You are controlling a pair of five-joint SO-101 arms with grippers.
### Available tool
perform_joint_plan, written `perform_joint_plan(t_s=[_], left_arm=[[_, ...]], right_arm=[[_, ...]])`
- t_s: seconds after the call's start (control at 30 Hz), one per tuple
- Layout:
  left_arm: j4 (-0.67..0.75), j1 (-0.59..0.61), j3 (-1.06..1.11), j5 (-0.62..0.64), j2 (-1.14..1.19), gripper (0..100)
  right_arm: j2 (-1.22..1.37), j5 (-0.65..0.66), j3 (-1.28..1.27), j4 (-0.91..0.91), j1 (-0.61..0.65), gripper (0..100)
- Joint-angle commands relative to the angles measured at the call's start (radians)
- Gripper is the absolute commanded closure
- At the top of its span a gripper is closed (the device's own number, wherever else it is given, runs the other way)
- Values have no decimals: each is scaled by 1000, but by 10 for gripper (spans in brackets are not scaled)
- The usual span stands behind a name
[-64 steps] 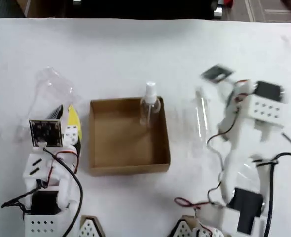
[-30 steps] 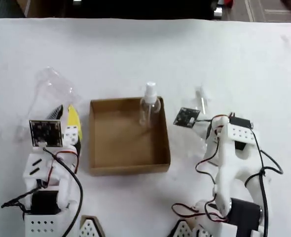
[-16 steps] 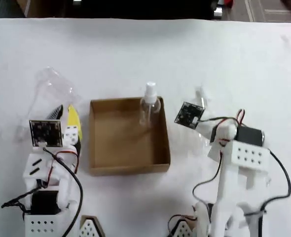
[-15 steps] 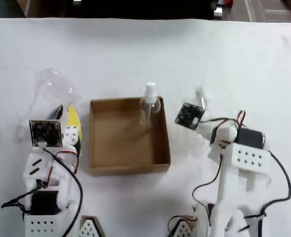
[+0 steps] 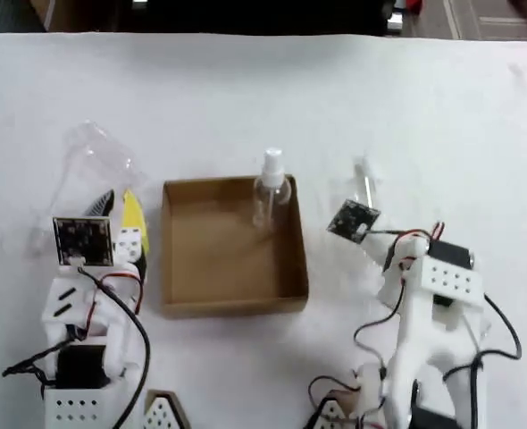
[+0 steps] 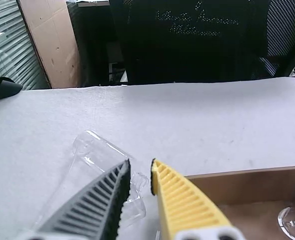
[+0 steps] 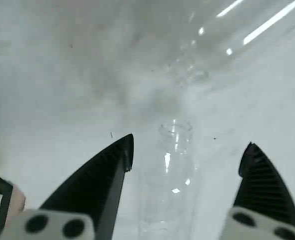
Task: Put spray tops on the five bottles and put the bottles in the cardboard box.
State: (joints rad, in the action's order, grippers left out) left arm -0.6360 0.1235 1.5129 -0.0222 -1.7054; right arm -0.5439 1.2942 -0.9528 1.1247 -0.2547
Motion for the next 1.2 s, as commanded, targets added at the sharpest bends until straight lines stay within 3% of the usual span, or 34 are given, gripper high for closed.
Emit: perform_joint_plan(t_s=[0.0,0.1,0.27,0.5,0.87,0.97,1.17], left_arm=[[26,-5,-5,-9,-10,928],[26,-5,-5,-9,-10,928],[26,-7,-5,-9,-10,928],[26,-7,-5,-9,-10,928],[28,-7,-5,-9,-10,928],[28,-7,-5,-9,-10,928],[28,-1,-5,-9,-10,928]], right_arm=[[114,-2,75,-18,-19,693],[176,-2,106,-19,-21,702],[242,55,138,-19,-22,875],[240,81,141,-19,-22,985],[-151,74,155,113,4,981],[-289,-8,155,150,39,981],[-550,-330,209,182,209,981]])
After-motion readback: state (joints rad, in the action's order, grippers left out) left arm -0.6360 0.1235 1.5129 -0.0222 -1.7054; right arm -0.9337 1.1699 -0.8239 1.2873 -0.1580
